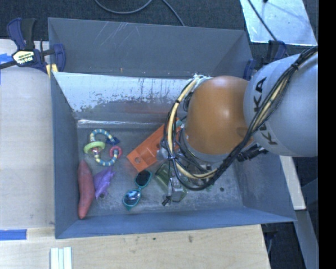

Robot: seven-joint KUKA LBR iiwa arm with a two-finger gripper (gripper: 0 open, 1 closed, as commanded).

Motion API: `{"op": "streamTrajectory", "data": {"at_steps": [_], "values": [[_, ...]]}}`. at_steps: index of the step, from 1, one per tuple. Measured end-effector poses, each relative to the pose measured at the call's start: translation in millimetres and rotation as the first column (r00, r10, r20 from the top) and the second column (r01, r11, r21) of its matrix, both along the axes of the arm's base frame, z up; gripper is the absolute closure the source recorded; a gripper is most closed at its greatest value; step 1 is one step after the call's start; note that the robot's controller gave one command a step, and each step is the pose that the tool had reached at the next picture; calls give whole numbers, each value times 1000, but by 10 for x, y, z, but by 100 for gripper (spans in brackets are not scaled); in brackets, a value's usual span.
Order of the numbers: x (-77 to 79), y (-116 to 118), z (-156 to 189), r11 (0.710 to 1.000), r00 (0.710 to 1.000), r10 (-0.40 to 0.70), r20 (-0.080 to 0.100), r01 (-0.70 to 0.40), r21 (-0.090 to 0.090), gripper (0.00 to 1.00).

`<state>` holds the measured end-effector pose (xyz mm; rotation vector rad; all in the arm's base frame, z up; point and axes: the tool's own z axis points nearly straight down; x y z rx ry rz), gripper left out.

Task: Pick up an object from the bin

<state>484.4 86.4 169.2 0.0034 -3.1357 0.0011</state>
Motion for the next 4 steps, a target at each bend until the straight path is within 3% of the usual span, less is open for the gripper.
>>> {"op": "streamTrajectory", "data": {"at_steps": [1, 2, 3, 4], "values": [[20, -2, 41, 1000, 1000, -2, 8, 2, 1, 0], [420, -73, -282, 998, 998, 65, 14, -65, 2, 0], [613, -87, -712, 1000, 1000, -10, 9, 9, 2, 0], [1204, -198, -909, 973, 973, 232, 22, -232, 0, 100]]}}
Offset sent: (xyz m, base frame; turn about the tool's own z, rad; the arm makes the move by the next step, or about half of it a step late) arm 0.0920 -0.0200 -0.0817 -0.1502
